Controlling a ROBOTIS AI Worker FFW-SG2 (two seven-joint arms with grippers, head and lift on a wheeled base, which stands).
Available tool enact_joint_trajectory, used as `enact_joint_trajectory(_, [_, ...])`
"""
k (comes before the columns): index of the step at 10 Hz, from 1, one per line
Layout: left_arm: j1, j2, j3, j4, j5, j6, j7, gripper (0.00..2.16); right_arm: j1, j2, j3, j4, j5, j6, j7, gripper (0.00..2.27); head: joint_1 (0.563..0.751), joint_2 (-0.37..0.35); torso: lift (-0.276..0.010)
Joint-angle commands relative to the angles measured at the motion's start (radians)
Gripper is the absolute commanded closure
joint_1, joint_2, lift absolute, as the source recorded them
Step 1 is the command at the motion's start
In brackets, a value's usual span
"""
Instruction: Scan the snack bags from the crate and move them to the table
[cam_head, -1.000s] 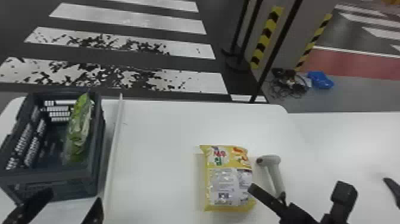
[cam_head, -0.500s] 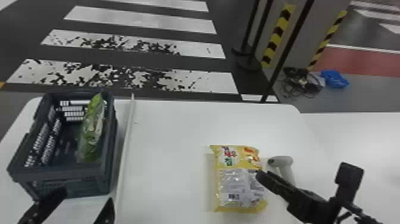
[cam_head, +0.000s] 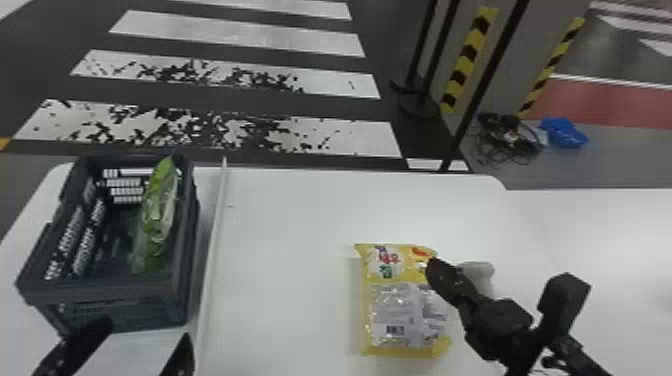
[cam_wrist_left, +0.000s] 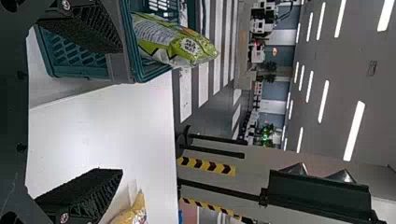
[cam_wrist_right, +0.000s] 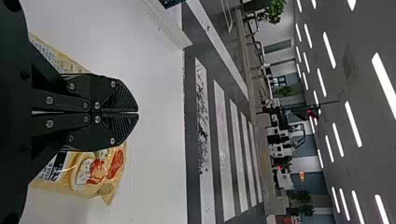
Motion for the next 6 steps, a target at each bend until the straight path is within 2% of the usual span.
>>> enact_joint_trajectory(1, [0.003, 0.0, 0.003, 0.0, 0.0, -0.011, 0.001, 0.08, -0.004, -0.006, 0.06, 0.086, 0.025, -0.136, 0.003, 2.24, 0.695, -0.164, -0.095])
enact_joint_trajectory(4, [0.0, -0.005, 0.004, 0.003, 0.0, -0.011, 0.001, 0.08, -0.015, -0.005, 0.134, 0.226, 0.045, -0.305, 0.005, 2.24, 0.695, -0.108, -0.095])
enact_joint_trajectory(6, [-0.003, -0.001, 0.008, 0.002, 0.0, -0.011, 0.001, 0.08, -0.066, -0.006, 0.149, 0.364, 0.059, -0.416, 0.022, 2.24, 0.695, -0.09, -0.095])
